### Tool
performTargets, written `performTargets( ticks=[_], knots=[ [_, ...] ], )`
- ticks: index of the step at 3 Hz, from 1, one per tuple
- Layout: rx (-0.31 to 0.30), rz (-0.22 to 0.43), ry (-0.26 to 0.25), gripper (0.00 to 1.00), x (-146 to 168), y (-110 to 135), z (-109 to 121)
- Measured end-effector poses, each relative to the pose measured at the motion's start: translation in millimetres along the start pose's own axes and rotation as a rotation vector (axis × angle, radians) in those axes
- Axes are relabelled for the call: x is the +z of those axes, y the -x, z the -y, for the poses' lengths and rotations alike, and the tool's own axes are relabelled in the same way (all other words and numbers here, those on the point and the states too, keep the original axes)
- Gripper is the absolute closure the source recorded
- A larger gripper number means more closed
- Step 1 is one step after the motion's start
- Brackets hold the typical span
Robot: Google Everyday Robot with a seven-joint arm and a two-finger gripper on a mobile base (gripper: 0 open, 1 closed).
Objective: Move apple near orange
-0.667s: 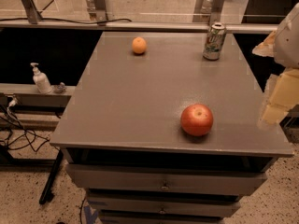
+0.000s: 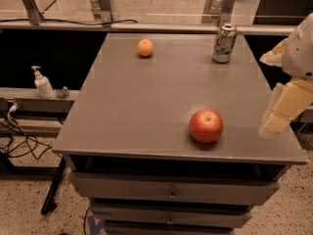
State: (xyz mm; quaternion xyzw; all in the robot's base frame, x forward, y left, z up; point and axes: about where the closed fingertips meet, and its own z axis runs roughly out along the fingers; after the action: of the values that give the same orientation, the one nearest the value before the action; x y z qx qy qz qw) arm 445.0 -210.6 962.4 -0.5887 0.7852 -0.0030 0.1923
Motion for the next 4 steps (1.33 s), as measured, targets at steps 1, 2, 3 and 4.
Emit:
performTargets(
  ticks=[1, 2, 3, 4],
  knots=[
    [0.072, 0.115, 0.049, 0.00, 31, 14, -10],
    [0.133, 0.200, 0.107, 0.00, 60, 33, -23],
    [0.173, 0.261, 0.162, 0.00, 77, 55, -38],
    [0.173, 0.304, 0.189, 0.00, 96, 72, -50]
  ],
)
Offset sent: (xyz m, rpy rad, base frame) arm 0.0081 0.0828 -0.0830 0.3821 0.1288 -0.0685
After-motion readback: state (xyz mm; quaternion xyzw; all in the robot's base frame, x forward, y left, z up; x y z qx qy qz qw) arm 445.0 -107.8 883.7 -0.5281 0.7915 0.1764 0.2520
